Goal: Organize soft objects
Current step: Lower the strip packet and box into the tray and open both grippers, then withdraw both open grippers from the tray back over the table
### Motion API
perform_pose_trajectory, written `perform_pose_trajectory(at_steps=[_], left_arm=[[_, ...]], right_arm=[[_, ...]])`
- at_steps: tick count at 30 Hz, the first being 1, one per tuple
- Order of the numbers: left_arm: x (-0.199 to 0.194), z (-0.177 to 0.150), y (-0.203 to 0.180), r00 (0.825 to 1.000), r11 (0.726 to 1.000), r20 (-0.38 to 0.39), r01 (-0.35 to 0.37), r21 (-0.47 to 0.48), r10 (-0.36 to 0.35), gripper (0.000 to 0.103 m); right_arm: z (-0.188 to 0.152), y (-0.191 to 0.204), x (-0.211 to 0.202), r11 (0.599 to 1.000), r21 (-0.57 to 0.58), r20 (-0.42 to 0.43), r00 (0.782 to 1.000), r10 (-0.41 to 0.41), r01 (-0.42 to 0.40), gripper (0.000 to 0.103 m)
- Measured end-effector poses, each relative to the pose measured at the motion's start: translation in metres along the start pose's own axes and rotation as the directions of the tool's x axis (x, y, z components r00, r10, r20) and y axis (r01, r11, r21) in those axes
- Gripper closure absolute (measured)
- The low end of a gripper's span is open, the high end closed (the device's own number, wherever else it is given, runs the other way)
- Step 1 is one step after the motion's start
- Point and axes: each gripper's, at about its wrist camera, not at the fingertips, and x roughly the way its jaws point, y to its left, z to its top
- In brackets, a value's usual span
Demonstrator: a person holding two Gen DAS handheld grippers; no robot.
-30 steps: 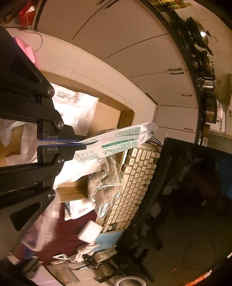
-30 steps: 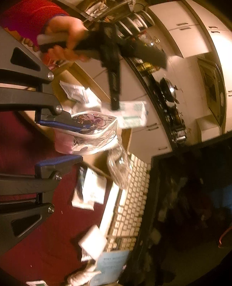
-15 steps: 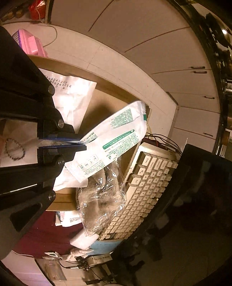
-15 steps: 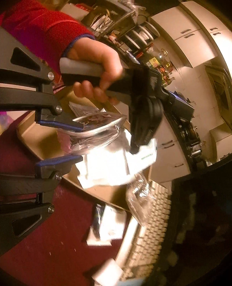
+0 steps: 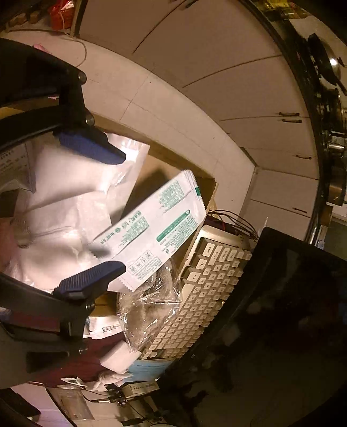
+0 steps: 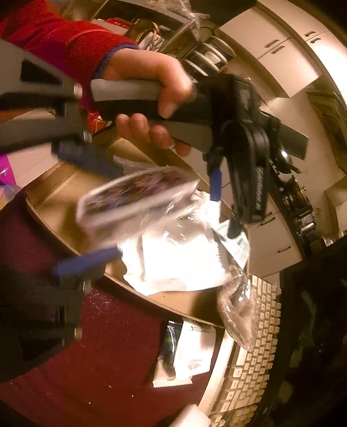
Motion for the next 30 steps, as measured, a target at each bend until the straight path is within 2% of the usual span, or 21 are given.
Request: perform_pose_trajectory(at_steps=[3,7,10,17,22,30], left_arm=[[-0.011,-0.005,-0.001,0.999,1.000,0.032,-0.006,0.009,0.006,0.022],[-0.025,-0.014,-0.005,0.997,1.000,0.071,-0.009,0.013,0.008,0.017],[-0.035,-0.021,-0.009,0.995,0.999,0.102,-0.024,0.023,0.022,0.016],[-0.049,-0.045,-0.028,0.990,0.997,0.134,-0.042,0.059,0.034,0.012],[-0.055,-0.057,-0.049,0.990,0.996,0.138,-0.007,0.090,-0.005,0.012],[-0.053,-0.068,-0.099,0.991,0.980,0.116,0.038,0.196,-0.062,0.011]], right_arm=[[0.001,0.000,-0.006,1.000,-0.007,0.018,1.000,-0.010,0.010,0.031],[0.000,-0.003,-0.015,1.000,0.004,0.039,0.999,-0.014,0.013,0.017],[-0.001,-0.007,-0.023,1.000,0.020,0.057,0.998,-0.020,0.019,0.011],[-0.011,-0.026,-0.050,0.997,0.054,0.107,0.993,-0.059,0.053,0.001],[-0.022,-0.053,-0.073,0.985,0.123,0.140,0.980,-0.140,0.123,0.001],[-0.038,-0.104,-0.115,0.933,0.288,0.179,0.945,-0.274,0.216,0.001]])
